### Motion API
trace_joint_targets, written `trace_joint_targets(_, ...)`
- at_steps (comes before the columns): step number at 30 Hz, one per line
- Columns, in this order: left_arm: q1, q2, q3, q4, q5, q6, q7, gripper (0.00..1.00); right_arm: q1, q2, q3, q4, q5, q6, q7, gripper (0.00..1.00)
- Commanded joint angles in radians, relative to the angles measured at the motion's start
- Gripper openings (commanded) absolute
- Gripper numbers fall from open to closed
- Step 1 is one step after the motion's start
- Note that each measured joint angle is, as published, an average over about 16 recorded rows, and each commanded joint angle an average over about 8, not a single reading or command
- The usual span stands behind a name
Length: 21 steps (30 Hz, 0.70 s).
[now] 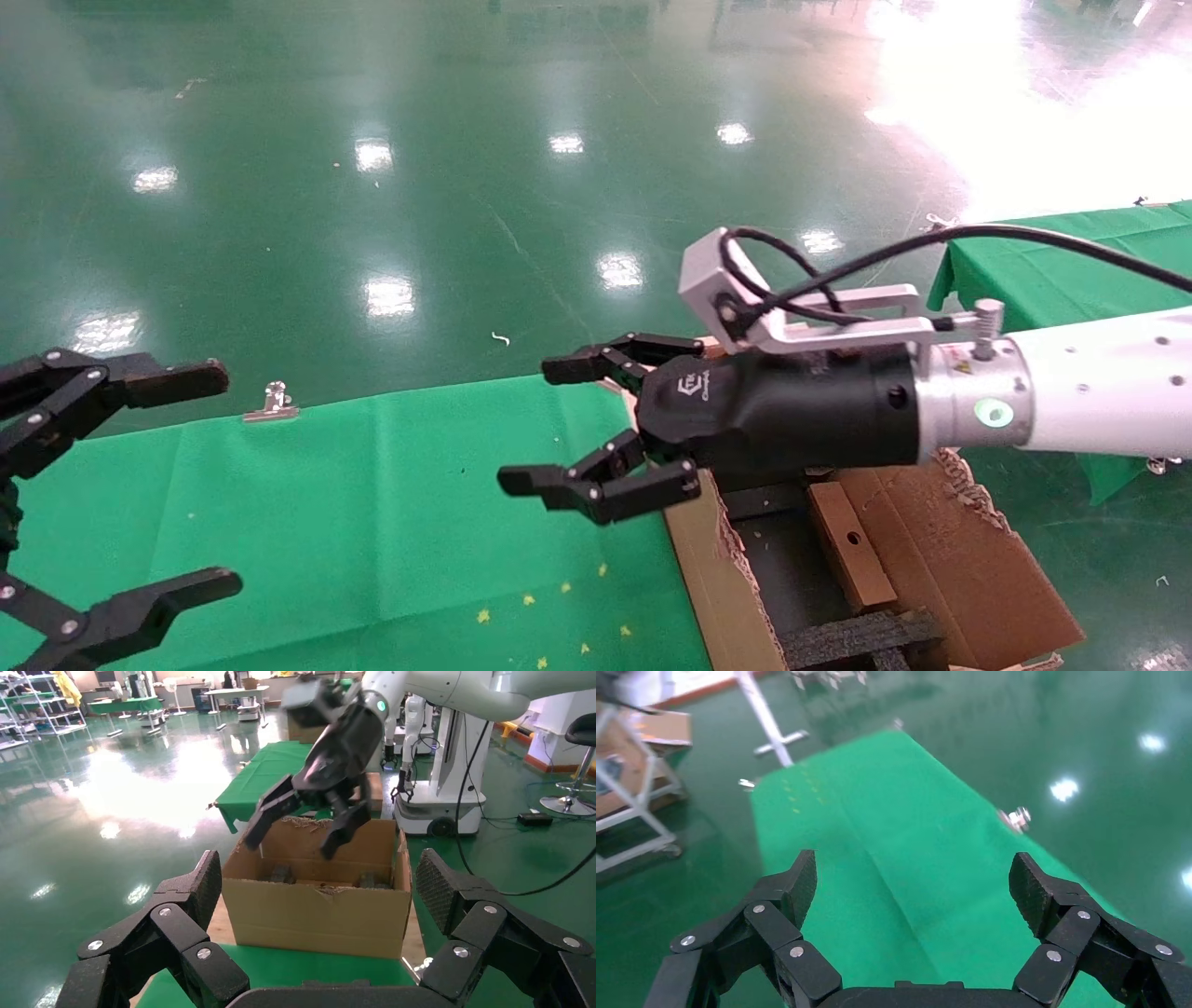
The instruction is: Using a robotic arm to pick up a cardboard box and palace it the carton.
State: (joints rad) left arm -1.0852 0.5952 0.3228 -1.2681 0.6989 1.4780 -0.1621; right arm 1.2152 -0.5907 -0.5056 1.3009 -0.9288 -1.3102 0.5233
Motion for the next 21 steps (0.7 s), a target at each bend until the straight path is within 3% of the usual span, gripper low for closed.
trace_joint_targets(1,0.0,0.0,0.0,0.0,0.0,0.0,0.0,1.0,-0.024,-0.003,0.038,-0.003,0.033,-0.031,-0.056,1.0)
trace_joint_targets(12,0.0,0.0,0.0,0.0,0.0,0.0,0.0,1.0,-0.141,-0.02,0.227,-0.017,0.199,-0.186,-0.333,1.0)
trace_joint_targets(21,0.0,0.0,0.0,0.0,-0.001,0.0,0.0,1.0,-0.162,-0.024,0.26,-0.019,0.23,-0.213,-0.364,1.0)
